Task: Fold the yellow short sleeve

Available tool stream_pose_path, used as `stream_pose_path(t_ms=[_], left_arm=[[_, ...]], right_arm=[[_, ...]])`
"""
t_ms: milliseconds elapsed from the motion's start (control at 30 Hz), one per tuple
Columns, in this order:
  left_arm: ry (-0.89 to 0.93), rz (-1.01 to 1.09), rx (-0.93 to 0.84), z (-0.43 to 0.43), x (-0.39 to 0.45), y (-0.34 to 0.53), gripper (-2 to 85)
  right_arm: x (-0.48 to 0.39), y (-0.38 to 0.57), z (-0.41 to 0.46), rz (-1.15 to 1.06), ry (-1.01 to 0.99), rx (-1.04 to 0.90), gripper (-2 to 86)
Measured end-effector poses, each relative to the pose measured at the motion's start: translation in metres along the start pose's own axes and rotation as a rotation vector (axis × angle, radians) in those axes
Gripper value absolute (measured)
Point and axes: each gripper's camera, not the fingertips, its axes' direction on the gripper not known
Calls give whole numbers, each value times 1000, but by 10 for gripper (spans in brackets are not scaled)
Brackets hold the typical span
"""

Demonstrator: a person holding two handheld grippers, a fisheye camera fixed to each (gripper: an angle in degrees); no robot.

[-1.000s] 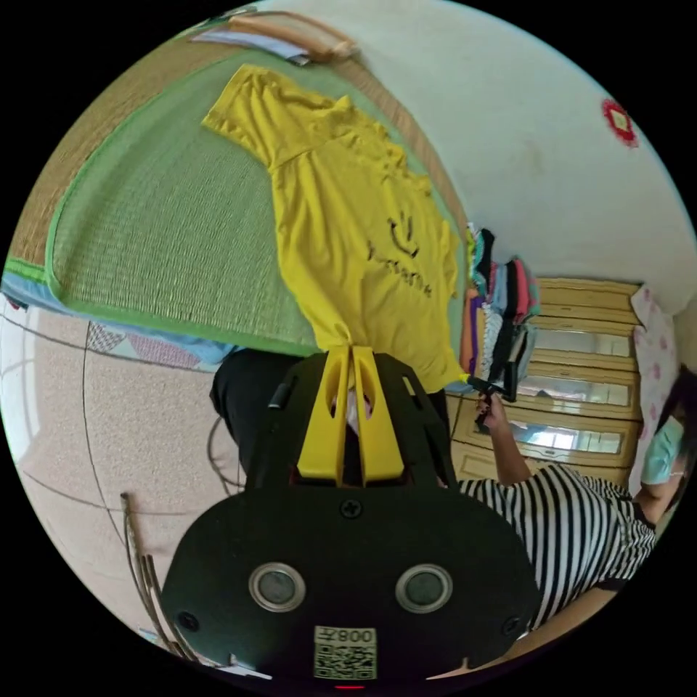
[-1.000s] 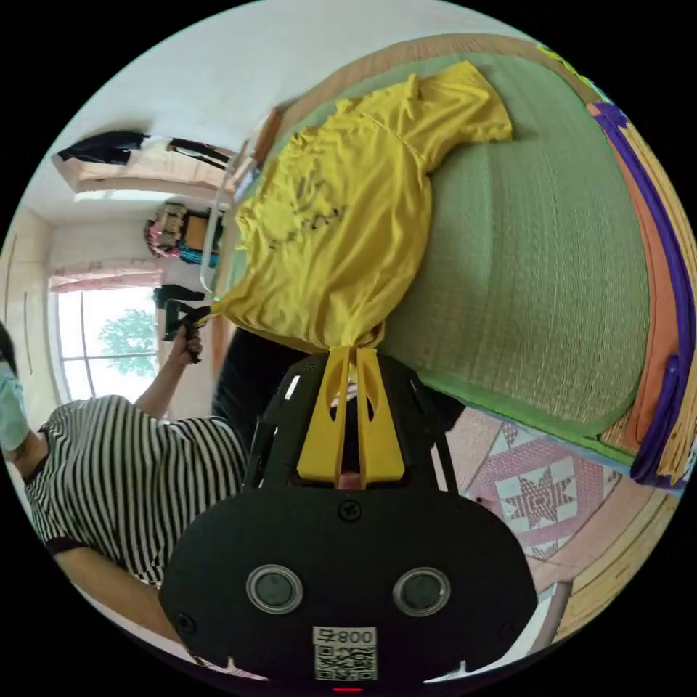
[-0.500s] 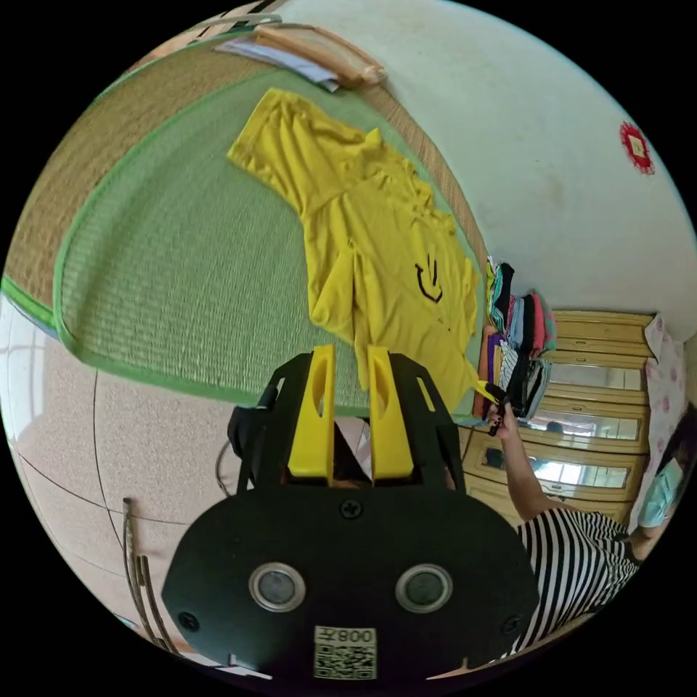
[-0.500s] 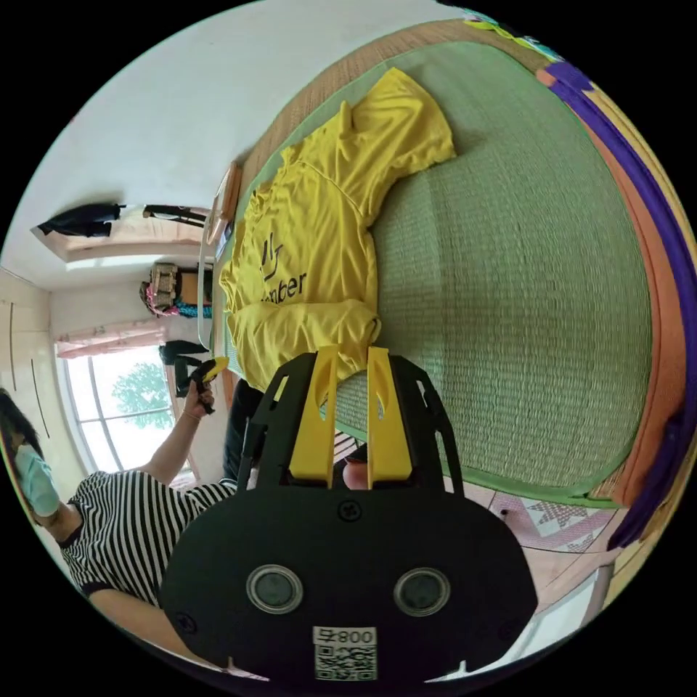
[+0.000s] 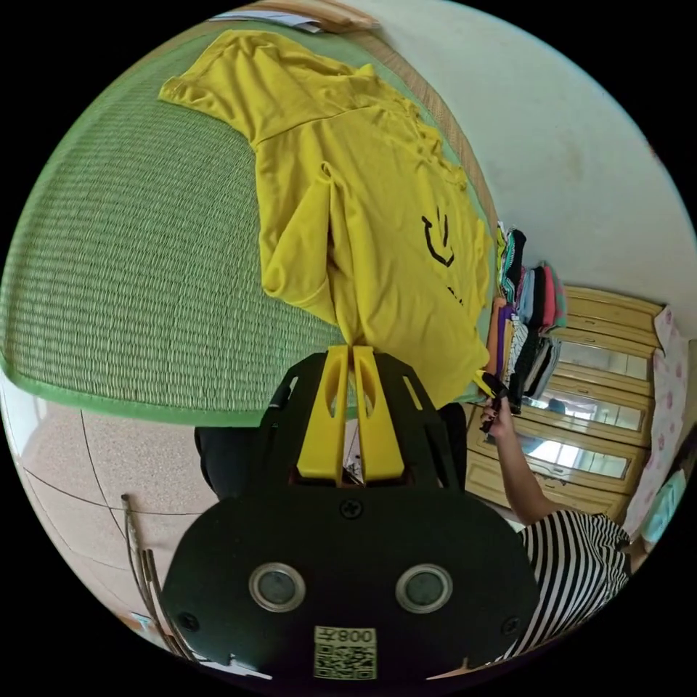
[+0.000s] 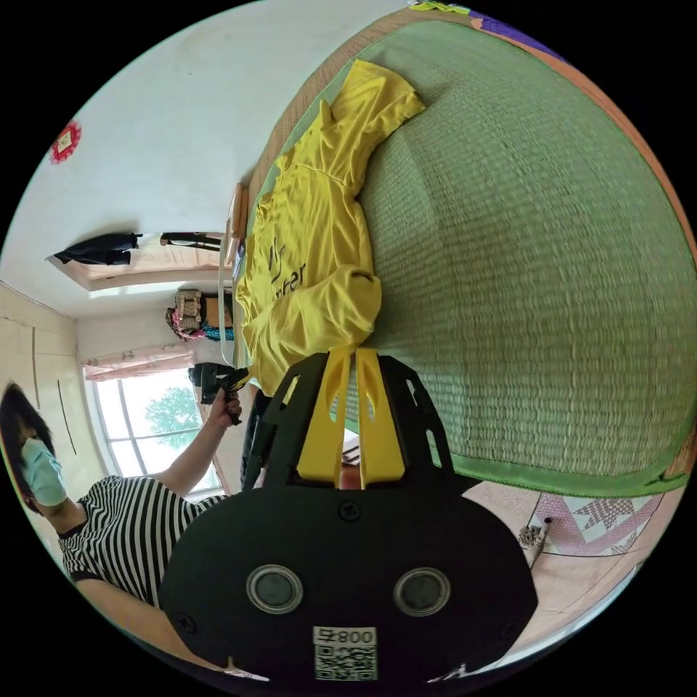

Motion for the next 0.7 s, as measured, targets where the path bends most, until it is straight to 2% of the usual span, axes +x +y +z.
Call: stream_pose_path(t_ms=[200, 400, 700], left_arm=[[203, 36, 38, -70, 9, 41, 10], [199, 13, 8, -147, 8, 96, 11], [70, -82, -58, -178, 6, 88, 39]], right_arm=[[-28, -1, -14, -107, -115, -33, 4], [-73, 47, -65, -215, -175, -76, 1], [-31, 52, -75, 46, 6, -91, 0]])
